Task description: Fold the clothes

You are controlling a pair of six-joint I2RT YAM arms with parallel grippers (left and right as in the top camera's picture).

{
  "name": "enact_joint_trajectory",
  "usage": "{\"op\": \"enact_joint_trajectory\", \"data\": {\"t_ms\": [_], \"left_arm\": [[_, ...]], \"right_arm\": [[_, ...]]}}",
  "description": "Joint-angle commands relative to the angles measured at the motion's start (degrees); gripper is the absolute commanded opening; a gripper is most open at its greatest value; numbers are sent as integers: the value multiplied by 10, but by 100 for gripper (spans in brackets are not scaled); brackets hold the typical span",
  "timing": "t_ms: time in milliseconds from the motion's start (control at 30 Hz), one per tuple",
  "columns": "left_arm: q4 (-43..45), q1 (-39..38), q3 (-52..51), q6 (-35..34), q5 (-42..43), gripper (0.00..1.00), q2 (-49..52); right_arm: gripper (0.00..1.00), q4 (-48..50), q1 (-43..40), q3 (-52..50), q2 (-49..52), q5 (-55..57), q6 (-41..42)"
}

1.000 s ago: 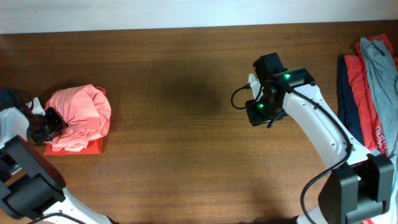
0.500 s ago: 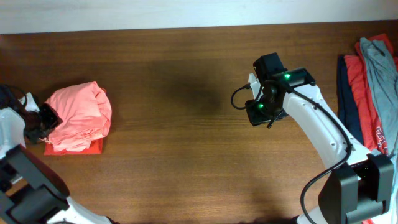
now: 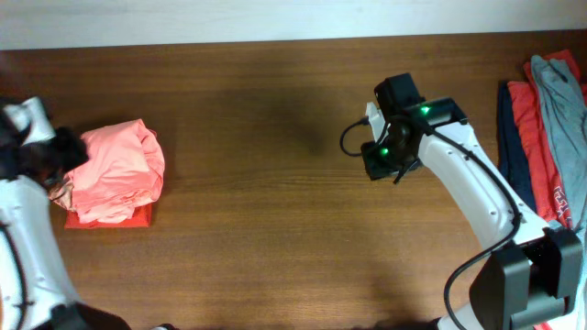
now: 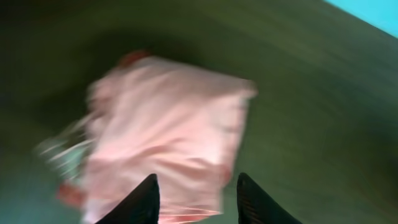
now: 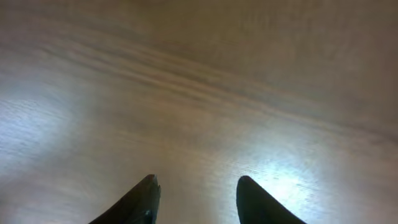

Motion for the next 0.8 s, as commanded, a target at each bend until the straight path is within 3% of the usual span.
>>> {"op": "enact_joint_trajectory", "data": {"t_ms": [0,67,133,167,300,767], "left_arm": [[-2,-79,9,57,19,43,-33],[-3,-138,9,70,12,59,-33],[-3,-173,9,71,-6,99,-30],[-3,-202,9,71,-38,99,-28],[-3,-227,9,71,-82,99,-28],[-78,-241,0,71,-52,99,-87]], "right_arm": [[47,-5,-18,62,-3,0,0],[63,-9,-32,103,-3,0,0],[92,-10,-40,124,-3,1,0],[99,-10,-48,142,-3,4,-1],[99,-19,-68,168,-4,5,-1],[99,-85,-94,167,-97,5,23]]}}
